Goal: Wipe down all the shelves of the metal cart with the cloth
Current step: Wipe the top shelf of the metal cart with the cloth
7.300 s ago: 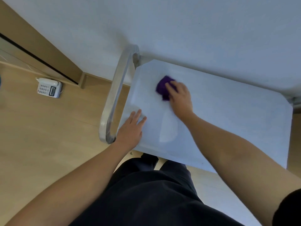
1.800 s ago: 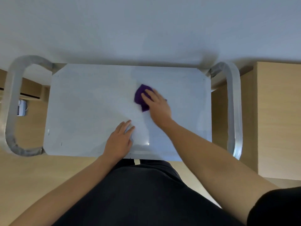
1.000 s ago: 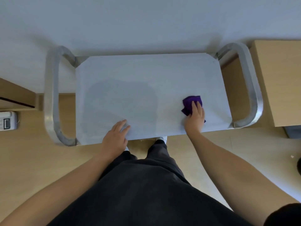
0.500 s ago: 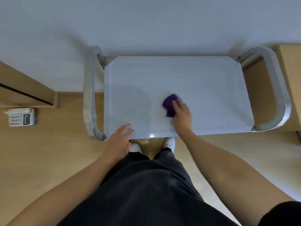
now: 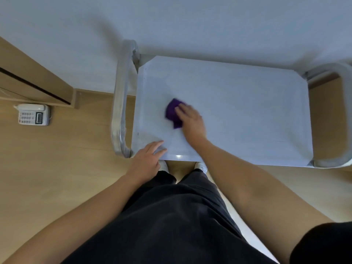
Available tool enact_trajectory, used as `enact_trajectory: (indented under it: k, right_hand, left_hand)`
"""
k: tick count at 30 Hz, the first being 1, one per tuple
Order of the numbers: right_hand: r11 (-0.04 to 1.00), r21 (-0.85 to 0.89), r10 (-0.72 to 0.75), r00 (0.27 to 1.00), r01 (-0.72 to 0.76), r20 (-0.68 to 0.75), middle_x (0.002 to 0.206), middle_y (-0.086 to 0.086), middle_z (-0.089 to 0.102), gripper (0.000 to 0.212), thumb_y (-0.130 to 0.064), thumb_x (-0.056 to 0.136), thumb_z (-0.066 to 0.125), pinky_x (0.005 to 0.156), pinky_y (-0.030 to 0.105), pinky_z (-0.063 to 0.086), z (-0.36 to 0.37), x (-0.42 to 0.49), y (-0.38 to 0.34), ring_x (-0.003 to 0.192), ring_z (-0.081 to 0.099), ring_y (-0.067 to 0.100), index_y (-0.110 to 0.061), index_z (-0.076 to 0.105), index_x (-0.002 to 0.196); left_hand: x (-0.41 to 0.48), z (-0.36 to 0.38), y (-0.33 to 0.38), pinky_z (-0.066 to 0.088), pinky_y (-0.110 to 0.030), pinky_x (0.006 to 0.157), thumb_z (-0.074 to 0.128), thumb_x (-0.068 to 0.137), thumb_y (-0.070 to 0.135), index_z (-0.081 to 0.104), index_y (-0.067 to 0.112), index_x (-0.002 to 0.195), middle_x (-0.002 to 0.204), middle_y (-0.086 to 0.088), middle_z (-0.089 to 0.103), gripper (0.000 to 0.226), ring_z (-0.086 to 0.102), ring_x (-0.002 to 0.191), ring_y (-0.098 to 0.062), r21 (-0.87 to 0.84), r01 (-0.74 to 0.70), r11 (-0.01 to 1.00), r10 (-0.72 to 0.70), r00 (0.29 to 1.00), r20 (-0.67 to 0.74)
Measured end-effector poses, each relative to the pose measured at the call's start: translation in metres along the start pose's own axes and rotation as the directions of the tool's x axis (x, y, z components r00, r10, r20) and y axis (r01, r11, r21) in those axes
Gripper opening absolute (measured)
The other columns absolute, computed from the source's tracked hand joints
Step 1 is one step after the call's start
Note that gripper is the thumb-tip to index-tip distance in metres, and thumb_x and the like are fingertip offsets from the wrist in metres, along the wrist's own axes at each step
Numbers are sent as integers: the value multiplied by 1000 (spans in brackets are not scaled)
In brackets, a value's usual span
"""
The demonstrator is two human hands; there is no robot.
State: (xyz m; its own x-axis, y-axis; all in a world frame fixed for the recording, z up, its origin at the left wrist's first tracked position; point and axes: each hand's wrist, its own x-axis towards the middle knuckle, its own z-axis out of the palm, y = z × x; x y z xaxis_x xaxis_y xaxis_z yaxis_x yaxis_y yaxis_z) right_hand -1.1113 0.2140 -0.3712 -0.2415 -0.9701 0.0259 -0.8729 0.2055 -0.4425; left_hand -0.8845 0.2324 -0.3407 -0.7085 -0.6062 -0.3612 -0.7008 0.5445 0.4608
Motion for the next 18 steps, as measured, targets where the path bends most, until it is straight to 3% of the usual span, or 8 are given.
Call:
enact_trajectory:
  k: [2, 4, 6, 8, 10, 14, 16, 18]
  right_hand:
    - [968, 15, 250, 966, -249, -67, 144, 11, 49, 56, 6, 81, 50, 110, 41, 36, -25, 4, 43, 132, 44, 35, -14, 56, 133]
    - [851, 37, 525, 848, -524, -74, 154, 3, 35, 63, 6, 86, 44, 114, 38, 29, -37, 6, 62, 139, 32, 27, -18, 42, 144]
    - [773, -75, 620, 775, -630, -118, 158, 3, 25, 65, -1, 89, 44, 116, 37, 23, -30, 15, 49, 142, 25, 29, -18, 30, 150]
    - [839, -143, 523, 851, -524, -54, 160, 5, 18, 66, -7, 89, 43, 118, 38, 15, -13, 22, 13, 145, 17, 30, -16, 22, 151]
    - [965, -95, 256, 960, -246, 112, 159, 6, 22, 66, -3, 87, 46, 118, 37, 12, 5, 22, -32, 146, 16, 29, -16, 28, 150]
    - [967, -44, -231, 939, 249, 255, 149, 7, 43, 61, -2, 83, 58, 112, 46, 31, 6, 40, -39, 136, 36, 36, -17, 47, 141]
    - [967, -52, -241, 963, 249, 121, 134, 14, 57, 47, -9, 82, 52, 100, 47, 45, -2, 62, -4, 117, 56, 39, -13, 61, 128]
    - [999, -40, 22, 999, -24, -49, 134, 16, 57, 46, -8, 82, 50, 100, 45, 46, -21, 80, 35, 116, 57, 37, -11, 61, 127]
  left_hand:
    - [4, -2, 2, 36, -38, 110, 50, 90, 14, 50, 21, 138, 156, 3, 29, 49, 24, 144, -17, 8, 13, 1000, -13, 1000, 4]
    - [9, -4, 3, 36, -39, 110, 48, 92, 16, 50, 20, 138, 156, 1, 28, 46, 24, 144, -18, 3, 26, 1000, -26, 1000, -4]
    - [17, -7, 2, 35, -41, 110, 49, 92, 16, 50, 18, 138, 157, -1, 28, 46, 25, 144, -20, -7, 47, 999, -47, 999, -16]
    - [27, -10, 0, 35, -43, 110, 50, 91, 16, 49, 15, 139, 158, -5, 26, 48, 25, 145, -23, 2, 56, 998, -56, 998, -21]
    - [36, -13, -1, 36, -45, 110, 50, 89, 13, 48, 13, 140, 158, -7, 26, 50, 24, 145, -26, 9, 59, 998, -59, 998, -19]
    - [46, -20, -5, 35, -44, 111, 49, 89, 12, 44, 14, 143, 159, -5, 23, 54, 20, 147, -24, 40, 82, 996, -82, 997, -5]
    - [45, -21, -7, 35, -44, 111, 49, 89, 12, 43, 15, 143, 160, -4, 21, 55, 18, 147, -23, 24, 71, 997, -71, 997, 4]
    - [45, -22, -6, 34, -43, 112, 49, 90, 12, 41, 15, 144, 161, -2, 19, 55, 16, 148, -22, 10, 71, 997, -71, 997, 11]
